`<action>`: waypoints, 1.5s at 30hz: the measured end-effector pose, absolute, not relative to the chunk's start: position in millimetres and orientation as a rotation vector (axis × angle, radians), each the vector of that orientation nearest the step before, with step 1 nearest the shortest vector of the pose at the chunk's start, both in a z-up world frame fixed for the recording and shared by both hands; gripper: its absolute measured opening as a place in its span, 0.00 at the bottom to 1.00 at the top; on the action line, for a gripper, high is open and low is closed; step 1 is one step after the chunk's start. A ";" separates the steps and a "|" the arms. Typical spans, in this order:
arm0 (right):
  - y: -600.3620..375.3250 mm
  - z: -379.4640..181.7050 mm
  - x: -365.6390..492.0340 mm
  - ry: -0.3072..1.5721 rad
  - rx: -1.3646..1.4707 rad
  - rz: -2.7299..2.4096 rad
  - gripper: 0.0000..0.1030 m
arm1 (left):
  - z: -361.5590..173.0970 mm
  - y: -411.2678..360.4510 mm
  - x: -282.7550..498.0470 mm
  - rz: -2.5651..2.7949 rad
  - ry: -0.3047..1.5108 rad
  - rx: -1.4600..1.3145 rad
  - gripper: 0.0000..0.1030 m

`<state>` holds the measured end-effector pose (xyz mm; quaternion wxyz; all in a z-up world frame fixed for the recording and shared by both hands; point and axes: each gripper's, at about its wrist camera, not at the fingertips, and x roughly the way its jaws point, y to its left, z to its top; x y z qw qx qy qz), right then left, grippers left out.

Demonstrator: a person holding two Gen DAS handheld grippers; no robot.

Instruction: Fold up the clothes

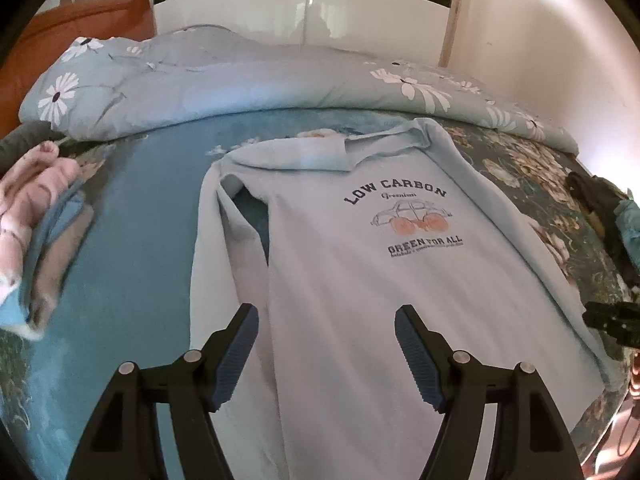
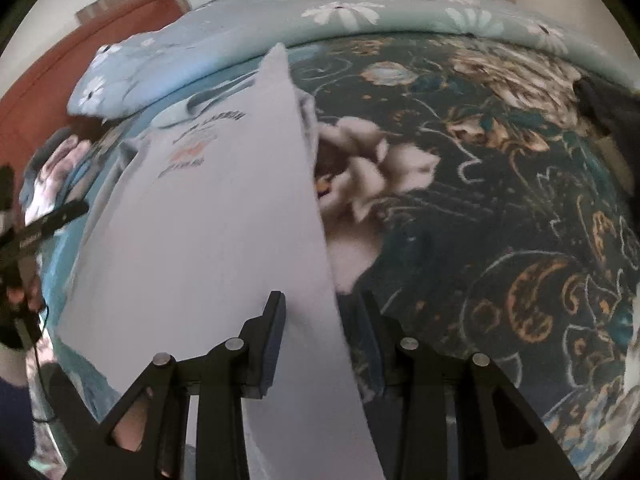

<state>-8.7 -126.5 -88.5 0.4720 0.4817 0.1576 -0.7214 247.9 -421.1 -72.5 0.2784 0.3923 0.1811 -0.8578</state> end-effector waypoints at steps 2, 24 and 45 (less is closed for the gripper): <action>-123.6 -88.6 -6.3 0.363 1.176 -1.751 0.21 | -72.0 -417.5 248.9 -2.297 0.492 1.055 0.72; -99.4 -15.7 -163.9 0.382 0.984 -2.453 0.02 | -78.7 -457.5 291.9 -2.149 0.602 0.973 0.72; -116.2 1.0 -83.7 0.412 0.812 -2.397 0.24 | -96.6 -480.3 321.1 -2.026 0.565 1.008 0.04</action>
